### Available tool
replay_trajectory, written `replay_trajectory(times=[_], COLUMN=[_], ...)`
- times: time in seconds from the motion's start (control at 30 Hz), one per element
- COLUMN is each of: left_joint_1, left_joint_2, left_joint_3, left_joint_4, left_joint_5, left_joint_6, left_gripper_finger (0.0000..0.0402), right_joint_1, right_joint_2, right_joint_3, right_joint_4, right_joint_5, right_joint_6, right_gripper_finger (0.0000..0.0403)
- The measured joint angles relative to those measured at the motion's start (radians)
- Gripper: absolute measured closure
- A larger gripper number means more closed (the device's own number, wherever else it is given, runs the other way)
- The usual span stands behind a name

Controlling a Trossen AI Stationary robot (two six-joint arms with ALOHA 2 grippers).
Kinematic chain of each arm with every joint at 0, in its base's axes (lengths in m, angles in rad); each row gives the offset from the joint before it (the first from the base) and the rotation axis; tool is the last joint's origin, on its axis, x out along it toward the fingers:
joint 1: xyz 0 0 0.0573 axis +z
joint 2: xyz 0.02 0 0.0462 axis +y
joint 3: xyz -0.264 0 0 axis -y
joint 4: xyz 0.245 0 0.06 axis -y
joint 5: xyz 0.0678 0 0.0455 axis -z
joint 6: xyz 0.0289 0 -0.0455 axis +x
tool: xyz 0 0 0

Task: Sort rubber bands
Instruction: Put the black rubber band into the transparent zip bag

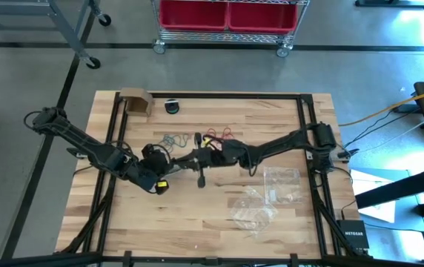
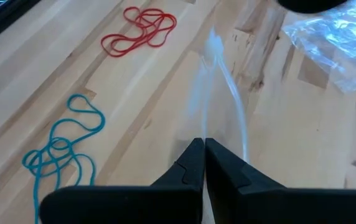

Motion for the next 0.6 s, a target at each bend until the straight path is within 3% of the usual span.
replay_trajectory(times=[0.33,0.6], left_joint_1=[0.0,0.0], left_joint_2=[0.0,0.0], left_joint_3=[0.0,0.0], left_joint_4=[0.074,0.07], left_joint_5=[0.0,0.0], left_joint_6=[0.052,0.041], left_gripper_finger=[0.04,0.04], right_joint_1=[-0.023,-0.022], right_joint_2=[0.121,0.133], right_joint_3=[0.07,0.077], right_joint_4=[0.016,-0.051], right_joint_5=[-0.05,-0.092], right_joint_6=[-0.053,-0.1], right_gripper_finger=[0.0402,0.0401])
